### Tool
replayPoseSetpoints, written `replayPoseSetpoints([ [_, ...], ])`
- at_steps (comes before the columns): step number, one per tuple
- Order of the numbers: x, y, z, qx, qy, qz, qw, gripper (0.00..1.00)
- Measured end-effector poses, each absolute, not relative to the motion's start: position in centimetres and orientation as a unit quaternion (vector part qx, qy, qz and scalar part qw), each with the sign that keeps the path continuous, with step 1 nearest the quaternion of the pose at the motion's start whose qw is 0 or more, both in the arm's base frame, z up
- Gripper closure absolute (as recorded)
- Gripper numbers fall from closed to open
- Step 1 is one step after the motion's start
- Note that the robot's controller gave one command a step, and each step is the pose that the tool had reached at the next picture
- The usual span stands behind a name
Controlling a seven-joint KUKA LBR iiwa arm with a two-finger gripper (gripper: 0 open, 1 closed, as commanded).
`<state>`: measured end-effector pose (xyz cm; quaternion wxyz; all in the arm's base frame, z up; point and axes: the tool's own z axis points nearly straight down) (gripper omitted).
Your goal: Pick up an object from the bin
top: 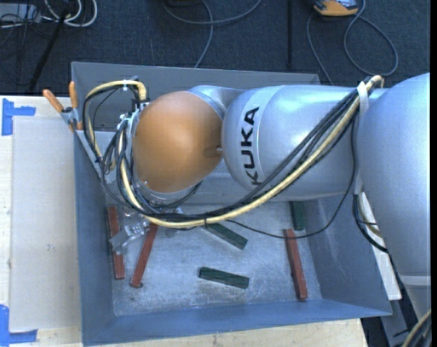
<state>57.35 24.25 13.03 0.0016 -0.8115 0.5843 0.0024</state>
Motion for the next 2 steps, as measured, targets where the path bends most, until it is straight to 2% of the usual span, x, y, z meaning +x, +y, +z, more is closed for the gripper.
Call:
replayPoseSetpoints([
  [1, 60.86, 20.55, 6.60, -0.778, 0.628, 0.002, -0.002, 0.00],
  [2, 60.90, 20.71, 6.92, -0.779, 0.628, 0.002, 0.000, 1.00],
])
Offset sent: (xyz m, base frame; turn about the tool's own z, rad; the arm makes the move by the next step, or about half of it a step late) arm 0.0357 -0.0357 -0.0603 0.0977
